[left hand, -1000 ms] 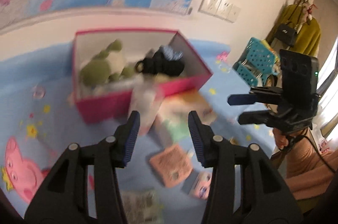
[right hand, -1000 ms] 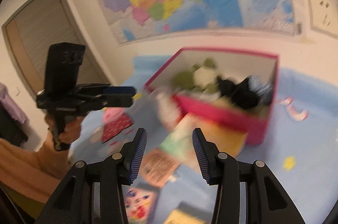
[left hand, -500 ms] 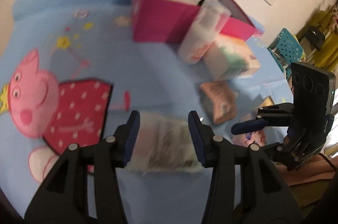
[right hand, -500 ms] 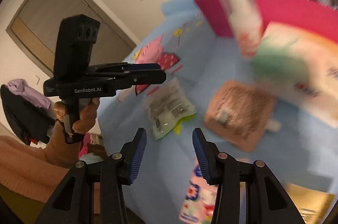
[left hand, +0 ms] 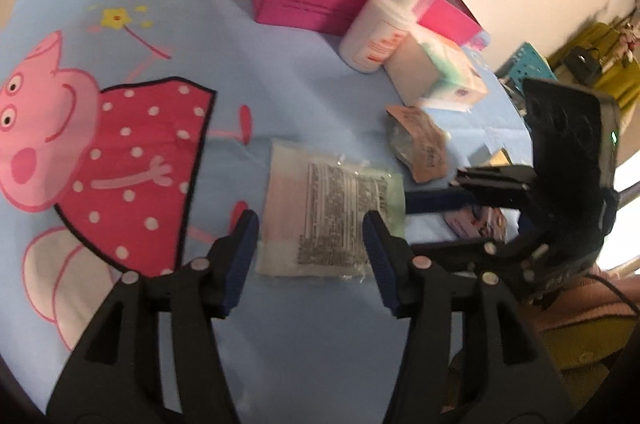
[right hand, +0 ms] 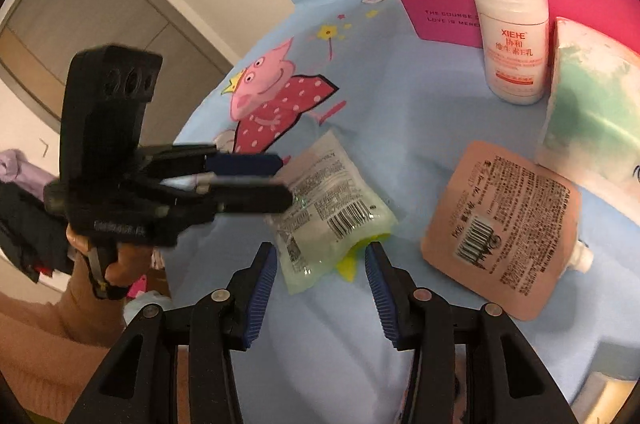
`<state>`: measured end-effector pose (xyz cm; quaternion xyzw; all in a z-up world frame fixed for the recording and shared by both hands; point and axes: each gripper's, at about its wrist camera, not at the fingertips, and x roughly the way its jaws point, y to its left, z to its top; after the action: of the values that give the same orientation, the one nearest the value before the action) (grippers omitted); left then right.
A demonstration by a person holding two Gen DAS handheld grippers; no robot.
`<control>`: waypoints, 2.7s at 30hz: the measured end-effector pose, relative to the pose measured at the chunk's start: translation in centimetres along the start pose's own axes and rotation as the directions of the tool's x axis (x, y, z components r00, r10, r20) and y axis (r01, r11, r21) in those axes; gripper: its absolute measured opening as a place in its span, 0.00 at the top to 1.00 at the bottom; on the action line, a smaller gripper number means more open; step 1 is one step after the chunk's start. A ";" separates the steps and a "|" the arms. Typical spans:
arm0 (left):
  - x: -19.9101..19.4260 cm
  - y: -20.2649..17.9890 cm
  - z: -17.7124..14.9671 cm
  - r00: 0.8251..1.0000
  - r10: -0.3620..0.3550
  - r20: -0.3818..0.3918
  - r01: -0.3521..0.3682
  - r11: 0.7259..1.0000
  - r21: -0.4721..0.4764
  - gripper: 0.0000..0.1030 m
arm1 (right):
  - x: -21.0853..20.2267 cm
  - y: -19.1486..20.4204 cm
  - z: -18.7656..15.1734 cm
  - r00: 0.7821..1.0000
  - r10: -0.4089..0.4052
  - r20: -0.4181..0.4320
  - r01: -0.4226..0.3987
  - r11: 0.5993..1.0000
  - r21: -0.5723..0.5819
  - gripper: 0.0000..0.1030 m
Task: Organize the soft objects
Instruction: 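Move the right gripper to the clear printed packet and grasp it, then carry the clear packet over the pink box and release it inside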
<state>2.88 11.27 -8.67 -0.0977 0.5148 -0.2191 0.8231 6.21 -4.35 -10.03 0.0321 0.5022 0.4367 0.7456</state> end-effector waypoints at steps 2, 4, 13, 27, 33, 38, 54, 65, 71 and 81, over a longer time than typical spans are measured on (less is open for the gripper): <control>0.0 -0.2 -0.3 0.999 -0.035 -0.005 0.035 0.999 0.008 0.46 | 0.4 -0.5 0.3 1.000 0.019 0.019 -0.020 0.999 0.027 0.53; 0.0 0.1 -0.3 0.998 -0.057 -0.003 0.057 0.998 0.000 0.47 | 0.1 -0.8 0.1 0.998 0.037 0.042 -0.039 0.998 0.050 0.53; -0.3 1.0 -0.5 0.994 -0.106 0.019 0.106 0.994 -0.020 0.46 | -1.0 -0.9 0.0 0.993 -0.016 0.113 0.012 0.999 0.033 0.85; 1.6 -0.9 1.7 0.976 -0.218 0.008 0.218 0.976 -0.002 0.34 | -3.8 -0.2 -0.7 0.980 -0.085 0.180 0.103 0.990 -0.099 0.88; 1.2 -2.4 3.3 0.977 -0.208 0.040 0.207 0.978 0.007 0.43 | -6.4 -0.6 0.0 0.970 -0.088 0.227 0.109 0.991 -0.083 0.89; -2.1 -4.6 6.6 0.978 -0.165 0.126 0.156 0.984 0.082 0.45 | -10.4 0.0 2.3 0.949 -0.078 0.305 0.118 0.986 -0.115 0.89; -3.4 -5.6 20.2 0.973 -0.027 0.227 0.007 0.996 0.091 0.45 | -13.7 -3.4 14.0 0.894 -0.127 0.430 0.190 0.976 -0.108 0.88; 1.8 -3.5 22.0 0.989 0.036 0.146 -0.035 0.999 -0.006 0.45 | -9.2 -8.6 16.1 0.938 -0.215 0.273 0.219 0.976 0.017 0.68; 0.2 -3.1 21.7 0.976 0.072 0.206 -0.067 0.997 -0.029 0.45 | -8.6 -10.5 15.4 0.937 -0.280 0.209 0.266 0.959 0.092 0.53; -1.9 -5.0 18.2 0.966 0.019 0.258 -0.031 0.998 0.045 0.45 | -13.6 -9.0 12.1 0.927 -0.212 0.310 0.198 0.977 0.077 0.53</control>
<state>17.05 6.58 2.94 -0.0987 0.3994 -0.2066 0.8877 19.60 -14.46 1.38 0.0656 0.3864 0.3344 0.8571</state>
